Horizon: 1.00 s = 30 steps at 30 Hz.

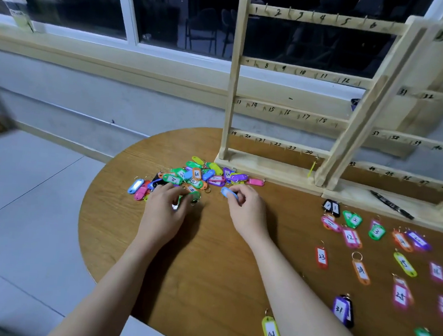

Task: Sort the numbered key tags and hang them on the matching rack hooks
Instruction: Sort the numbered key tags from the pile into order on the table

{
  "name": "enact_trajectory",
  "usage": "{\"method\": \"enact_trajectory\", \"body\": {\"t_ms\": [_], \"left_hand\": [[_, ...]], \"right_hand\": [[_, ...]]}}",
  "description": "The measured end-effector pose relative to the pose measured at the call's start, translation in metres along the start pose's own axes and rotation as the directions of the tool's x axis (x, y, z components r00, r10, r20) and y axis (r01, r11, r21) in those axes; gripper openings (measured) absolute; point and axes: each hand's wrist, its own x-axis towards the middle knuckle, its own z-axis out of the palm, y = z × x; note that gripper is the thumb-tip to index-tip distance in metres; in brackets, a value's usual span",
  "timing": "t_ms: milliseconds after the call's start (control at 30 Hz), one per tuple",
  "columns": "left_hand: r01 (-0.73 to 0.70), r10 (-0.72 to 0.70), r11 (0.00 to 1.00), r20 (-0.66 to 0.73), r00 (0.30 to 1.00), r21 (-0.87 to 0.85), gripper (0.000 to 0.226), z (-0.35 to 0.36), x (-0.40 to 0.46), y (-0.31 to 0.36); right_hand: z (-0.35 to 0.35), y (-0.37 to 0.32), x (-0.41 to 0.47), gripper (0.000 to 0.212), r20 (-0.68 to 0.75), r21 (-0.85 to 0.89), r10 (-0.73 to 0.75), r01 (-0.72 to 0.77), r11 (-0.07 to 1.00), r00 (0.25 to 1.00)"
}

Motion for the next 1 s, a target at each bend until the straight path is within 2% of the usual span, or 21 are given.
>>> {"method": "enact_trajectory", "body": {"t_ms": [167, 267, 367, 467, 600, 667, 700, 733, 833, 867, 933, 1000], "left_hand": [[0.050, -0.050, 0.999, -0.025, 0.998, 0.000, 0.013, 0.005, 0.007, 0.010], [0.054, -0.055, 0.993, -0.005, 0.998, -0.101, 0.013, 0.011, 0.000, 0.027], [0.035, -0.025, 0.975, 0.049, 0.998, -0.218, 0.020, 0.018, -0.009, 0.053], [0.048, 0.001, 0.938, 0.141, 0.990, -0.342, 0.020, 0.024, -0.013, 0.079], [0.110, 0.011, 0.875, 0.248, 0.969, -0.472, 0.019, 0.027, -0.008, 0.107], [0.165, -0.013, 0.834, 0.280, 0.960, -0.527, 0.008, 0.030, -0.005, 0.116], [0.200, -0.032, 0.812, 0.300, 0.953, -0.548, 0.004, 0.032, -0.004, 0.119], [0.232, -0.052, 0.801, 0.321, 0.946, -0.552, 0.010, 0.035, -0.003, 0.122], [0.269, -0.041, 0.809, 0.405, 0.913, -0.524, 0.009, 0.048, 0.000, 0.126], [0.268, -0.026, 0.815, 0.429, 0.903, -0.514, 0.002, 0.053, 0.001, 0.128], [0.246, -0.007, 0.844, 0.451, 0.893, -0.476, 0.010, 0.066, 0.002, 0.131], [0.216, -0.004, 0.890, 0.466, 0.885, -0.402, 0.014, 0.076, 0.004, 0.136]], "right_hand": [[-0.008, -0.010, -0.003, 0.009, -0.082, 0.082, 0.129, -0.122, 0.989, 0.988], [-0.021, -0.014, -0.008, 0.008, -0.053, 0.122, 0.139, -0.132, 0.984, 0.989], [-0.043, -0.012, -0.015, 0.008, 0.041, 0.121, 0.134, -0.138, 0.983, 0.990], [-0.072, -0.019, -0.025, 0.012, 0.111, 0.198, 0.175, -0.194, 0.961, 0.978], [-0.113, -0.034, -0.042, 0.015, 0.130, 0.379, 0.257, -0.287, 0.880, 0.958], [-0.132, -0.037, -0.050, 0.018, 0.107, 0.405, 0.265, -0.285, 0.869, 0.958], [-0.140, -0.038, -0.054, 0.019, 0.095, 0.401, 0.262, -0.278, 0.873, 0.960], [-0.146, -0.036, -0.057, 0.020, 0.083, 0.390, 0.261, -0.273, 0.879, 0.962], [-0.161, -0.029, -0.065, 0.021, 0.021, 0.299, 0.244, -0.239, 0.924, 0.970], [-0.166, -0.024, -0.069, 0.021, -0.007, 0.236, 0.221, -0.213, 0.948, 0.975], [-0.175, -0.015, -0.077, 0.024, -0.039, 0.102, 0.177, -0.172, 0.980, 0.983], [-0.186, -0.004, -0.087, 0.022, -0.054, 0.070, 0.186, -0.182, 0.981, 0.981]]}}
